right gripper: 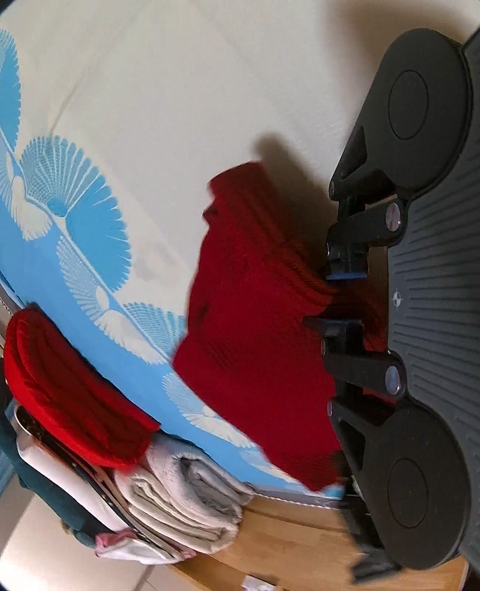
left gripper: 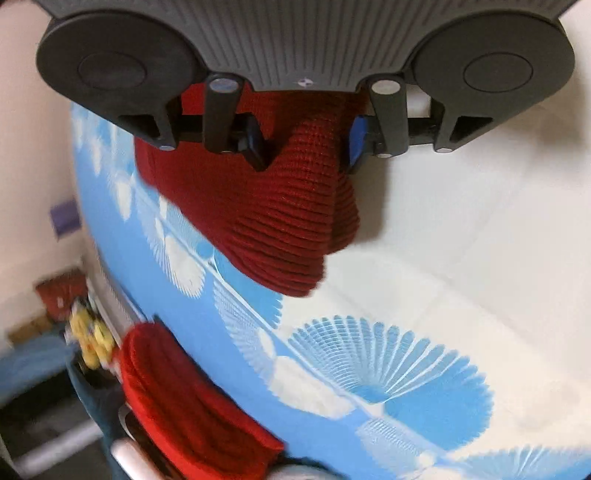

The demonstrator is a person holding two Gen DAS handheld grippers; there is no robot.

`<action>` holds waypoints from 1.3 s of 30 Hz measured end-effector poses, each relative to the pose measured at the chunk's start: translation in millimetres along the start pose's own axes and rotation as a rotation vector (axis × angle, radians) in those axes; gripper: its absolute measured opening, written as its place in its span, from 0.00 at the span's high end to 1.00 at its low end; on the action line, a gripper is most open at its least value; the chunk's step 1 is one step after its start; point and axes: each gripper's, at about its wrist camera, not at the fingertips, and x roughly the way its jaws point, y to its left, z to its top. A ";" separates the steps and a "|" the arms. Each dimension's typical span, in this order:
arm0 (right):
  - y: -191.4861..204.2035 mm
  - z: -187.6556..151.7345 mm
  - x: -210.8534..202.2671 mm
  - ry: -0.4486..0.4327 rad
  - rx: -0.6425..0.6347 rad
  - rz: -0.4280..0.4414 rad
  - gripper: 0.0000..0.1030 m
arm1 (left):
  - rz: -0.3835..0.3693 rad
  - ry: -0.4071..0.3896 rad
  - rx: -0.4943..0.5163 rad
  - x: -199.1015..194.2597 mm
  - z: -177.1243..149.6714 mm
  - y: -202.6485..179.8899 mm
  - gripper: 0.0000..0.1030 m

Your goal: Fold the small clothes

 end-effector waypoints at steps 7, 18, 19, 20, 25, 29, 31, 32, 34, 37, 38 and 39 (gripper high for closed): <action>-0.4 26.1 -35.2 -0.250 -0.102 -0.136 0.35 | 0.072 -0.103 -0.007 -28.1 0.7 1.1 0.21; 27.3 59.1 39.0 0.012 -0.244 -0.012 0.18 | 0.118 0.074 0.015 -53.3 -96.8 12.6 0.17; 28.5 55.7 44.0 0.037 -0.241 0.011 0.10 | 0.106 0.104 0.001 -44.7 -101.9 15.4 0.16; 30.7 51.8 46.5 0.033 -0.249 0.021 0.09 | 0.091 0.114 -0.011 -38.3 -102.3 16.2 0.15; 41.0 36.3 56.7 0.016 -0.387 -0.112 0.75 | 0.075 0.062 0.051 -28.9 -98.2 9.9 0.32; 30.5 42.7 51.0 0.040 -0.337 -0.085 0.83 | 0.070 -0.039 0.092 -35.0 -89.5 0.8 0.69; 25.0 41.7 46.1 0.057 -0.324 -0.095 0.84 | 0.089 -0.068 0.109 -35.4 -78.1 -3.7 0.69; 25.7 39.4 43.8 0.060 -0.335 -0.103 0.84 | 0.088 -0.077 0.121 -34.7 -70.5 -5.2 0.69; 25.6 30.3 36.7 0.066 -0.361 -0.116 0.84 | 0.073 -0.077 0.118 -32.9 -57.0 -5.1 0.69; 22.1 19.5 25.4 0.093 -0.370 -0.111 0.84 | 0.046 -0.087 0.089 -29.0 -45.0 -6.1 0.69; 20.7 17.9 21.6 0.096 -0.372 -0.102 0.84 | 0.049 -0.094 0.094 -28.3 -41.0 -8.6 0.69; 19.6 18.2 19.0 0.088 -0.379 -0.092 0.82 | 0.053 -0.100 0.100 -27.7 -38.9 -12.4 0.65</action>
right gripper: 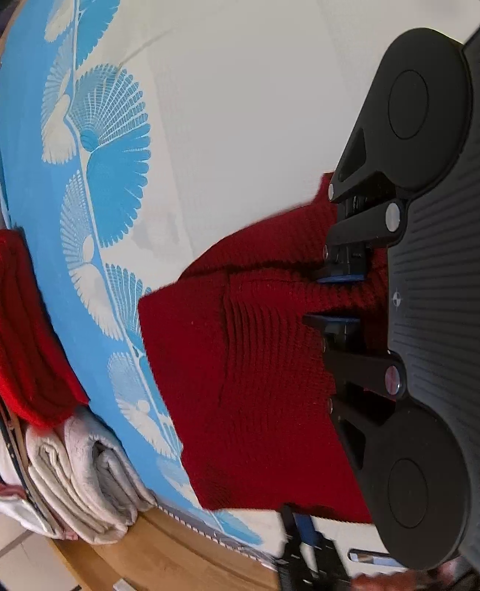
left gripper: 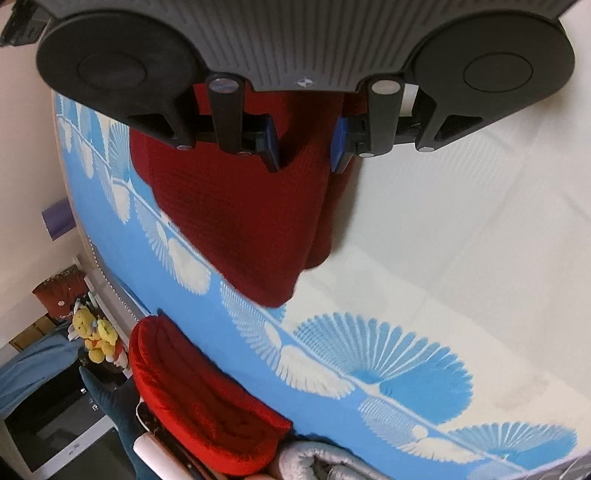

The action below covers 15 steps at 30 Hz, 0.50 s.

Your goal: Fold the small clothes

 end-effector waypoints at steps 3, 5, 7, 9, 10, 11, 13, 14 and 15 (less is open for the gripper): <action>-3.0 10.8 -6.6 -0.112 -0.010 -0.035 0.75 | -0.018 -0.006 0.016 -2.5 -3.7 -9.1 0.40; -5.8 23.9 -6.6 -0.188 -0.012 -0.057 0.70 | -0.032 0.004 0.017 -5.4 -11.0 -10.1 0.32; -11.7 35.2 -2.5 -0.192 0.036 -0.023 0.48 | -0.051 0.006 0.009 -8.0 -19.4 -9.6 0.22; -15.4 38.9 6.6 -0.170 0.114 0.036 0.37 | -0.061 0.023 0.012 -6.2 -26.4 -8.6 0.20; -13.4 39.0 15.0 -0.134 0.138 0.058 0.32 | -0.059 0.032 0.025 -4.0 -28.3 -9.8 0.20; -10.1 38.4 23.2 -0.103 0.139 0.062 0.32 | -0.058 0.037 0.039 -2.2 -29.6 -10.9 0.20; 5.0 32.6 40.7 -0.054 0.084 0.032 0.56 | -0.049 0.052 0.072 2.4 -31.1 -12.8 0.25; 11.9 31.5 44.4 -0.056 0.048 0.034 0.65 | -0.036 0.050 0.086 3.0 -31.6 -13.3 0.29; 18.8 32.5 44.3 -0.065 0.023 0.035 0.73 | -0.020 0.044 0.098 3.5 -31.6 -13.0 0.40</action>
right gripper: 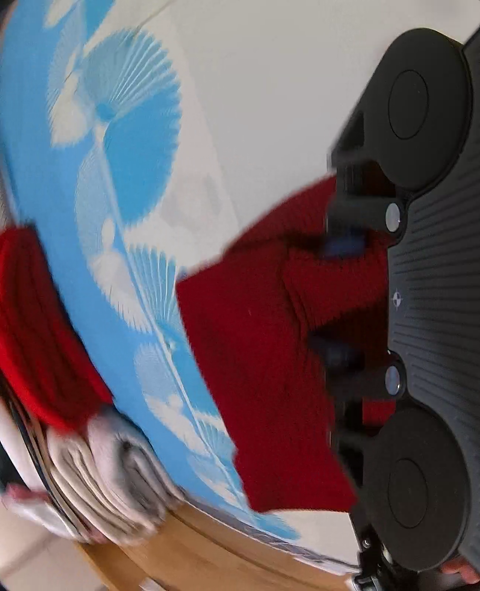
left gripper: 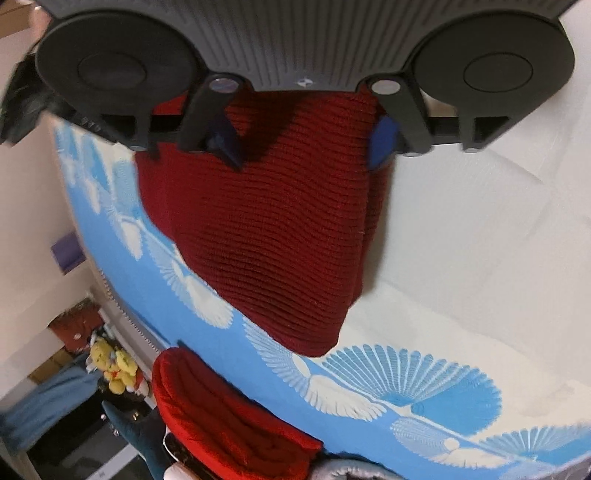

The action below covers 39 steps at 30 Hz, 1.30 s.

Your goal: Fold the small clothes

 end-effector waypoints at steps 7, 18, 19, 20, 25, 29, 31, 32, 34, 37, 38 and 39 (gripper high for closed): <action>15.4 12.2 4.6 -0.087 -0.037 -0.071 0.80 | 0.010 0.001 -0.040 -3.5 2.8 9.2 0.49; -11.6 7.2 1.9 -0.036 0.046 -0.100 0.16 | 0.027 0.070 -0.096 7.0 -15.1 24.9 0.06; -13.5 6.6 3.9 -0.022 0.053 -0.093 0.13 | 0.027 0.075 -0.107 8.4 -16.4 27.0 0.02; -12.7 4.5 5.7 -0.012 0.050 -0.092 0.12 | 0.034 0.079 -0.114 9.7 -17.4 28.6 0.00; -14.0 3.0 9.0 -0.007 0.050 -0.081 0.09 | 0.034 0.083 -0.163 10.9 -22.2 33.6 0.00; -16.3 7.1 7.7 -0.010 0.087 -0.093 0.09 | 0.020 0.077 -0.154 4.9 -20.7 28.5 0.00; -16.7 8.4 7.1 0.002 0.082 -0.090 0.08 | -0.014 0.077 -0.137 3.5 -20.3 24.4 0.00; -16.9 8.2 7.8 0.010 0.066 -0.087 0.08 | -0.028 0.079 -0.128 3.3 -21.2 21.9 0.00; -19.4 7.1 10.0 0.024 0.046 -0.081 0.04 | -0.035 0.088 -0.120 6.2 -22.9 18.1 0.00; -29.7 7.5 15.8 0.069 0.088 -0.041 0.01 | -0.041 0.096 -0.137 10.7 -23.9 18.0 0.00; -33.4 8.6 17.2 0.081 0.104 -0.024 0.01 | -0.046 0.101 -0.147 11.9 -23.7 19.5 0.00; -34.5 9.4 17.7 0.088 0.104 -0.015 0.01 | -0.051 0.107 -0.158 12.9 -23.7 21.1 0.00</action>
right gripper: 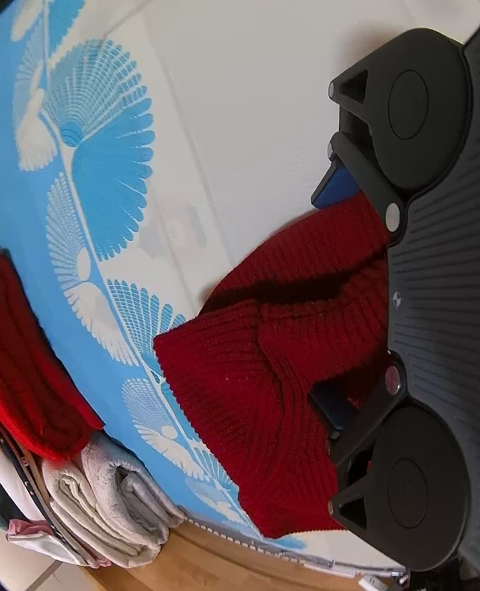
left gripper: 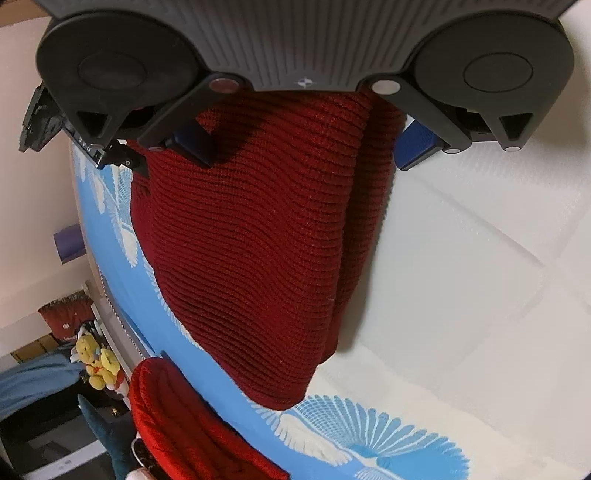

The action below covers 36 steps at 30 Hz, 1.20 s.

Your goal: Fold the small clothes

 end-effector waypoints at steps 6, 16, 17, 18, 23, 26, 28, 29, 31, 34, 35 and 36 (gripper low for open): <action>3.0 3.4 3.4 0.068 0.006 0.066 0.01 | -0.016 0.014 -0.031 4.4 2.4 6.5 0.00; 3.0 -9.1 -8.8 0.042 -0.057 0.062 0.21 | 0.038 -0.039 -0.024 0.1 -3.1 -0.8 0.06; 4.3 -10.7 -11.2 0.034 -0.059 0.063 0.25 | 0.054 -0.060 -0.015 -1.5 -4.3 -1.9 0.09; 5.8 -11.9 -13.4 0.026 -0.073 0.063 0.34 | 0.075 -0.078 0.001 -2.3 -5.3 -5.2 0.17; 11.8 -17.1 -24.8 -0.004 -0.120 0.046 0.52 | 0.109 -0.111 0.046 -5.1 -4.0 -12.0 0.34; 10.7 -20.5 -27.5 -0.007 -0.089 0.034 0.53 | 0.122 -0.108 0.082 -4.6 -0.3 -14.3 0.35; 11.9 -24.7 -30.3 -0.007 -0.086 0.023 0.53 | 0.131 -0.099 0.110 -3.4 4.8 -17.1 0.37; 12.7 -26.7 -31.8 -0.007 -0.085 0.020 0.53 | 0.132 -0.094 0.122 -3.4 8.1 -17.8 0.38; 12.0 -31.1 -35.9 -0.007 -0.069 0.019 0.55 | 0.136 -0.084 0.136 -1.3 15.4 -20.2 0.40; 10.7 -36.3 -41.0 -0.013 -0.048 0.019 0.60 | 0.141 -0.091 0.147 5.7 27.6 -25.3 0.46; 11.1 -37.7 -42.6 -0.018 -0.049 0.017 0.62 | 0.140 -0.097 0.153 8.2 31.9 -26.4 0.48; 10.7 -38.5 -43.6 -0.022 -0.048 0.016 0.64 | 0.138 -0.099 0.157 12.2 38.5 -29.5 0.50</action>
